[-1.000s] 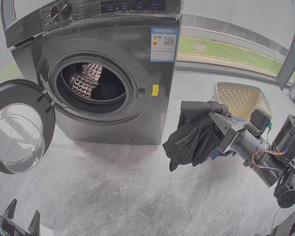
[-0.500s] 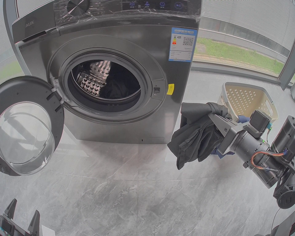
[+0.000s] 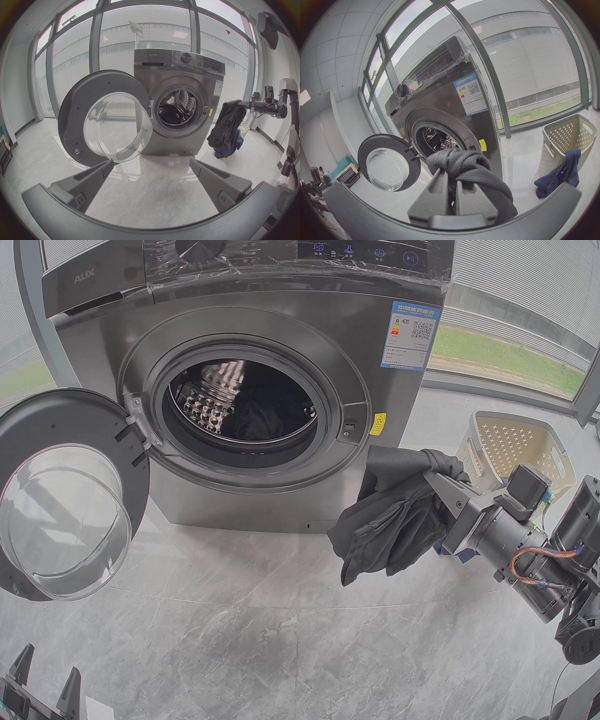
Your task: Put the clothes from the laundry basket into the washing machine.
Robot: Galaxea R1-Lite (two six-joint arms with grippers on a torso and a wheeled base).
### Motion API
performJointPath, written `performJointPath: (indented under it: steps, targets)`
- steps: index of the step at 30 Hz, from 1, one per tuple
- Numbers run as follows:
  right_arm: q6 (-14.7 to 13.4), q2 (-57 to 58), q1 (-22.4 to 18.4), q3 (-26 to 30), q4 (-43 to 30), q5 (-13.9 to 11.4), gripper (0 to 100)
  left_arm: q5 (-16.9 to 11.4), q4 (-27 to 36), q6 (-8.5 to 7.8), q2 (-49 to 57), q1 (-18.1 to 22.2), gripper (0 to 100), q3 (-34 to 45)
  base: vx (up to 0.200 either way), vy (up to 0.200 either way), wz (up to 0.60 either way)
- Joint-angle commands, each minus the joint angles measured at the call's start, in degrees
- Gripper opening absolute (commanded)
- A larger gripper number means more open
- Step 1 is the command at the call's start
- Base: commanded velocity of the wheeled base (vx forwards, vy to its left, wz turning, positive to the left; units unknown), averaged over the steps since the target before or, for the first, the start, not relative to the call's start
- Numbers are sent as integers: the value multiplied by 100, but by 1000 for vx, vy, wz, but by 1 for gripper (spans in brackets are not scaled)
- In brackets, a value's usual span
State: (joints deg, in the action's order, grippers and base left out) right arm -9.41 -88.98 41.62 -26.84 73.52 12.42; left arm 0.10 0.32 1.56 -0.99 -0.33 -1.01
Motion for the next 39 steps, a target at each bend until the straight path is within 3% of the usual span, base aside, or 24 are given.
performJointPath:
  steps: [1, 4, 22, 39]
  targets:
    - [1, -14, 4, 4, 4, -3, 0, 8, 3, 2, 46, -2, 100, 92, 0, 0, 0]
    - [1, -14, 4, 4, -4, -3, 0, -1, 3, 2, 46, -2, 100, 92, 0, 0, 0]
    - [-8, -14, -13, 4, -4, 6, 0, -1, 3, 2, 46, -2, 100, 92, 0, 200, 0]
    - [1, -23, -13, 4, -4, 6, 0, -1, 3, 11, 46, -2, 100, 92, 0, 24, 0]
